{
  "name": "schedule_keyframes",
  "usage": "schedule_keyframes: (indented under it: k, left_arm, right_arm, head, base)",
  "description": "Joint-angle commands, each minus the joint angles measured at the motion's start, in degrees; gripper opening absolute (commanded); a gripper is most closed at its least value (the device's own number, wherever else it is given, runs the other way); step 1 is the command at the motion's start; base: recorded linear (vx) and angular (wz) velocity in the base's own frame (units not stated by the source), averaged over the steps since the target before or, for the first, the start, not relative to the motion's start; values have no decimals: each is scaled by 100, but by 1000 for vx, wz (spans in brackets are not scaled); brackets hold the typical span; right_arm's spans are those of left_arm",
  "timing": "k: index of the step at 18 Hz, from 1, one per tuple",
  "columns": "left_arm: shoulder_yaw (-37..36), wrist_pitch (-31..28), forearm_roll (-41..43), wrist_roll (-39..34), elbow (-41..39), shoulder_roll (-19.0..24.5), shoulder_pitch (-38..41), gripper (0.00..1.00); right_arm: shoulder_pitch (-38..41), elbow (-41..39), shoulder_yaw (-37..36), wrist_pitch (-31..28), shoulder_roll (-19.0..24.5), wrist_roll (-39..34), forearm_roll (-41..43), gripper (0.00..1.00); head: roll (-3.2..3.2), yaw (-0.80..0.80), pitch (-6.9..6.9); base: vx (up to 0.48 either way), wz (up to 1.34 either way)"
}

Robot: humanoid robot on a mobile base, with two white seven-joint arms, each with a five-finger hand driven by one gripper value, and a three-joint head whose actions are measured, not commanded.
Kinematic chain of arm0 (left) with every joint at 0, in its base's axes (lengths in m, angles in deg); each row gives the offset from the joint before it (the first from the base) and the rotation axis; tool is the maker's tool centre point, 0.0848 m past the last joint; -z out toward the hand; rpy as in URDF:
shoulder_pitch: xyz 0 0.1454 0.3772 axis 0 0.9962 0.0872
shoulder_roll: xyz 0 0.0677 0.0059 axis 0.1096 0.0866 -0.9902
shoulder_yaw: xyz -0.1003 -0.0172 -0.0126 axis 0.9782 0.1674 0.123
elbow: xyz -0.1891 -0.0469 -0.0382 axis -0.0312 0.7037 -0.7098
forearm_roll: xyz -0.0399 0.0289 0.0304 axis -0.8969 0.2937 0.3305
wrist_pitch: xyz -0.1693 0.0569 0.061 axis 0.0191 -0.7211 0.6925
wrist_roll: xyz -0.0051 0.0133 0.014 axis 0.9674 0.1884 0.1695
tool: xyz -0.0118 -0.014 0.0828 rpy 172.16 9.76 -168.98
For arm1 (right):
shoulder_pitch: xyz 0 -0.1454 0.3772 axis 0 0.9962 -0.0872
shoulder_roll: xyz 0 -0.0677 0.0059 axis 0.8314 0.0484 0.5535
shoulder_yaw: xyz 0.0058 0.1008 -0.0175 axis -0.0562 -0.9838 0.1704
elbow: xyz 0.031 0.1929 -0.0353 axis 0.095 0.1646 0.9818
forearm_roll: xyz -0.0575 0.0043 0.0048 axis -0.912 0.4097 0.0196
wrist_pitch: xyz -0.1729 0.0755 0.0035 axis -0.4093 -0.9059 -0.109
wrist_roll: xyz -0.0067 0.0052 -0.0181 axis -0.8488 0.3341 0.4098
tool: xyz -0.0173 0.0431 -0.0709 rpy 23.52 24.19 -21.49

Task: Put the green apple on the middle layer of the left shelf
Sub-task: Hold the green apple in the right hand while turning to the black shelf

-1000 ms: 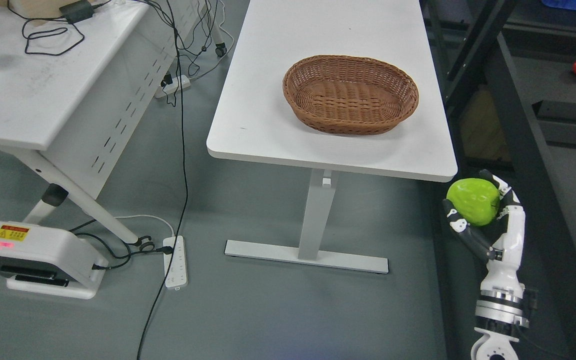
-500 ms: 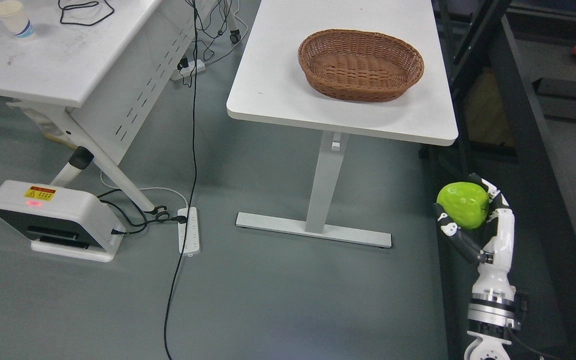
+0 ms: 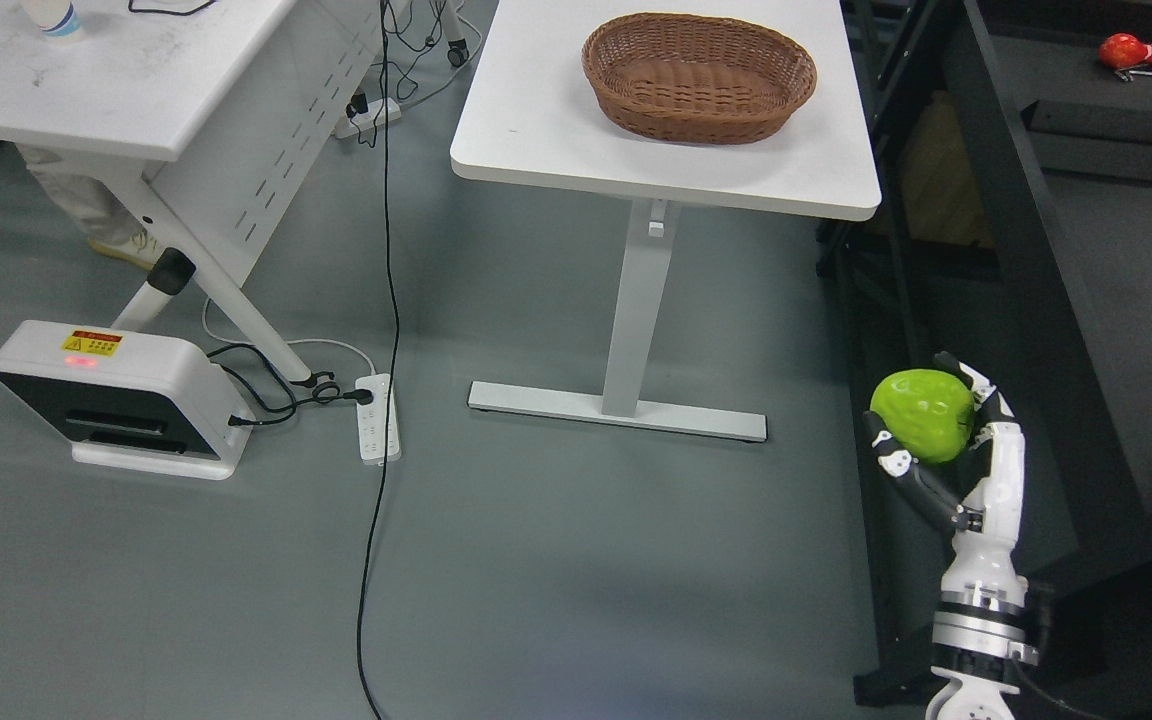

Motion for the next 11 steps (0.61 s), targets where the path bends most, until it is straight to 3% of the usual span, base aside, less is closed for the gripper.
schedule_keyframes:
  k: [1, 11]
  left_arm:
    - [0, 3, 0, 2, 0, 100, 0, 100]
    - [0, 3, 0, 2, 0, 100, 0, 100]
  right_arm:
    - [12, -6, 15, -5, -90, 25, 0, 0]
    - [-31, 12, 24, -14, -90, 25, 0, 0]
  head:
    - [0, 0, 0]
    - [0, 0, 0]
  base:
    - [-245, -114]
    - [-192, -394]
